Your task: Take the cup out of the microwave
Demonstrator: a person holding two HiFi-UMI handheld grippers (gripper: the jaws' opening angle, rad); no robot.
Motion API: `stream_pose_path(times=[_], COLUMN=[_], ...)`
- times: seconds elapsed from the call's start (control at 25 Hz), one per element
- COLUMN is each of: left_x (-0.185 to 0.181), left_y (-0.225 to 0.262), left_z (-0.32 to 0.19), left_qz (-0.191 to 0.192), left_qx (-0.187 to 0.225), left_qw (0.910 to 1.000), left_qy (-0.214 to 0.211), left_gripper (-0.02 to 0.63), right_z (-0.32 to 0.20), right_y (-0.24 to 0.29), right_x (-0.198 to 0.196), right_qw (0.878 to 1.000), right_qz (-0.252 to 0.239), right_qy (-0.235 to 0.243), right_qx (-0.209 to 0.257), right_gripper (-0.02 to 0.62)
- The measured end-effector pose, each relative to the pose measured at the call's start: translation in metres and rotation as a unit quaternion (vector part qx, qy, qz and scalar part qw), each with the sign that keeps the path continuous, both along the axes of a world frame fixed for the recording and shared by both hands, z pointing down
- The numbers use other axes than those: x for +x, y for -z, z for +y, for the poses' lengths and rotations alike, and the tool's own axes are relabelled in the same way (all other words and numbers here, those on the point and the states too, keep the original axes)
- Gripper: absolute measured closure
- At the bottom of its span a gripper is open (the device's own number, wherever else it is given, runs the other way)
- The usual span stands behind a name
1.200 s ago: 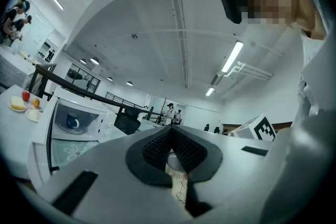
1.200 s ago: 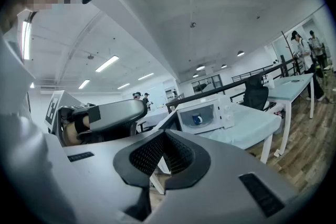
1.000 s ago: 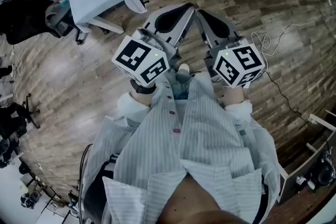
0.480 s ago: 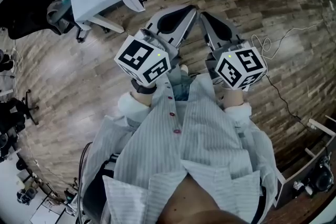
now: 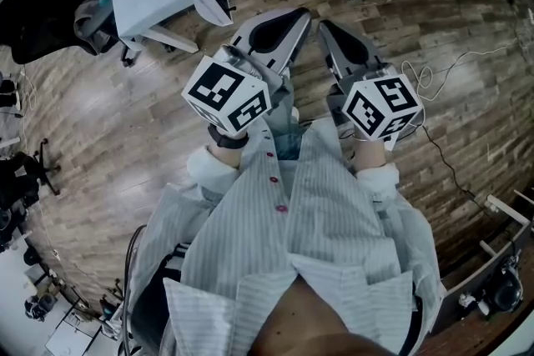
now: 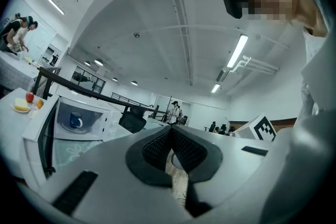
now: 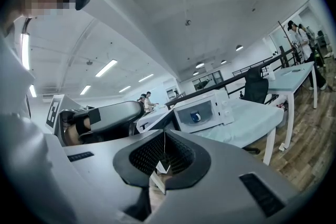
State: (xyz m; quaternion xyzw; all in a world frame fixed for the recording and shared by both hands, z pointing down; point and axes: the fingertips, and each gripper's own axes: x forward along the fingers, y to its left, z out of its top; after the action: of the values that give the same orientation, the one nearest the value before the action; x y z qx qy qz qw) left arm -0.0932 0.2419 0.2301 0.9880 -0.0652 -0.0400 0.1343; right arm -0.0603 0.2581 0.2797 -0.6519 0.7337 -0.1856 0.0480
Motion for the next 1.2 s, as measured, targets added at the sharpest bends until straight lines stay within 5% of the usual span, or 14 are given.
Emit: stream_pose_path(times=[0.8, 1.2], left_x=[0.078, 0.089], left_y=[-0.004, -0.013], left_z=[-0.168, -0.203], left_qz=[-0.003, -0.003], left_qx=[-0.002, -0.017], left_qw=[0.9998, 0.9992], left_qy=[0.022, 0.037], left_gripper=[0.597, 0.597], right_z=[-0.166, -0.198], right_y=[-0.001, -0.012], right_x=[0.074, 0.085], right_qw=[1.000, 0.999], right_qz=[0.004, 0.000], right_qy=[0.017, 0.022], right_qx=[-0.012, -0.030], right_gripper=[0.561, 0.561])
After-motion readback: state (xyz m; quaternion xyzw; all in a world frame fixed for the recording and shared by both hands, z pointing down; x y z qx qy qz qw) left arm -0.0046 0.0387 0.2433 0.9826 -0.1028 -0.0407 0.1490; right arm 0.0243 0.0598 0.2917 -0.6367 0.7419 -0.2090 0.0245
